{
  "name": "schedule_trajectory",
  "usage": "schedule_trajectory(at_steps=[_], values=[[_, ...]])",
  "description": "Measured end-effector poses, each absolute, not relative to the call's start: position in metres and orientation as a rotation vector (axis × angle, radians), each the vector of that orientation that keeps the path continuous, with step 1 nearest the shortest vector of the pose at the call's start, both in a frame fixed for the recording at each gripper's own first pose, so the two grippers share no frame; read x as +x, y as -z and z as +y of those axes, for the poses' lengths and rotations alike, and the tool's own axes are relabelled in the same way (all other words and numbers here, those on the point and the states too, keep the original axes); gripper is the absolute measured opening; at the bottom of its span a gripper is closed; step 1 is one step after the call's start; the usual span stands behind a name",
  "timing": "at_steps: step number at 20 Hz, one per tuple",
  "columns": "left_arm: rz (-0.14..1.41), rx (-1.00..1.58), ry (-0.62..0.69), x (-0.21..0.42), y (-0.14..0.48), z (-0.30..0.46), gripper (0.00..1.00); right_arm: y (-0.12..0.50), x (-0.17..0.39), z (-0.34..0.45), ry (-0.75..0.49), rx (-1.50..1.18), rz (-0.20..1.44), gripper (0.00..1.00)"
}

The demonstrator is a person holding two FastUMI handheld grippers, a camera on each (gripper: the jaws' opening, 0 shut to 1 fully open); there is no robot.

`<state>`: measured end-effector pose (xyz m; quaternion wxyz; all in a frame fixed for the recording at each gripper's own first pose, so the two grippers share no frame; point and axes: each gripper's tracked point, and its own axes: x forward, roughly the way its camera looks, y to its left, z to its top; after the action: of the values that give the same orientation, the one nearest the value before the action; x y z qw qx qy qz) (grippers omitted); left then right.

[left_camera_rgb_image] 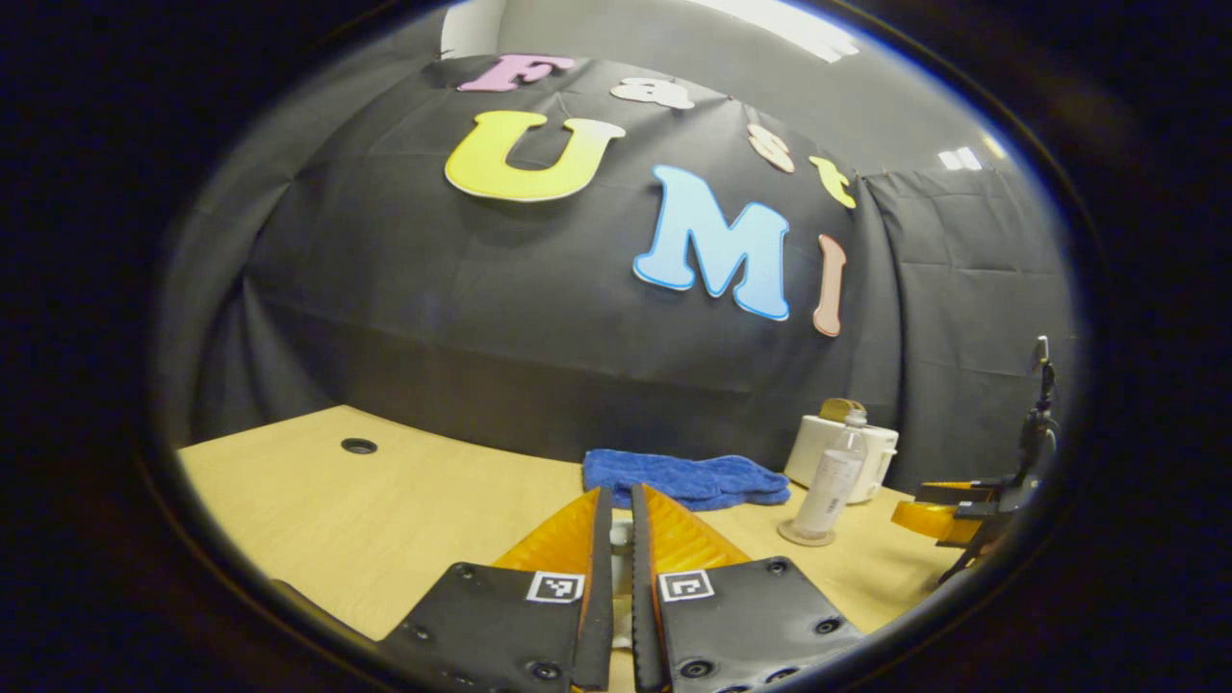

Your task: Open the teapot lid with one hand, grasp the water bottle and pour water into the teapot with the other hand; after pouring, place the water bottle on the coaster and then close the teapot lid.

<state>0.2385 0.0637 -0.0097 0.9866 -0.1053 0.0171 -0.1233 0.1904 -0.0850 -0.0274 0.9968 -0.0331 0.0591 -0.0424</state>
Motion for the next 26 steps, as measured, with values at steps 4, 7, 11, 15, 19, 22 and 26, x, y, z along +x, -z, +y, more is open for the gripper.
schedule_trajectory(at_steps=[4,7,11,15,19,22,26], values=[[0.06,-0.149,0.267,0.236,0.019,0.043,0.18,0.02,0.186,-0.081,0.078,-0.061,0.101,0.98],[0.069,-0.101,0.271,0.237,0.025,0.033,0.18,0.021,0.186,-0.077,0.07,-0.064,0.105,0.98],[0.077,-0.063,0.274,0.243,0.033,0.023,0.18,0.026,0.187,-0.073,0.056,-0.05,0.12,0.98],[0.077,-0.044,0.27,0.243,0.034,0.021,0.18,0.026,0.188,-0.071,0.05,-0.051,0.124,0.98],[0.082,-0.027,0.266,0.242,0.034,0.015,0.17,0.029,0.189,-0.071,0.048,-0.045,0.131,0.98],[0.08,0.008,0.267,0.241,0.035,0.01,0.17,0.031,0.189,-0.072,0.047,-0.042,0.136,0.98],[0.071,0.035,0.261,0.239,0.036,0.008,0.17,0.031,0.19,-0.071,0.042,-0.038,0.138,0.98]])
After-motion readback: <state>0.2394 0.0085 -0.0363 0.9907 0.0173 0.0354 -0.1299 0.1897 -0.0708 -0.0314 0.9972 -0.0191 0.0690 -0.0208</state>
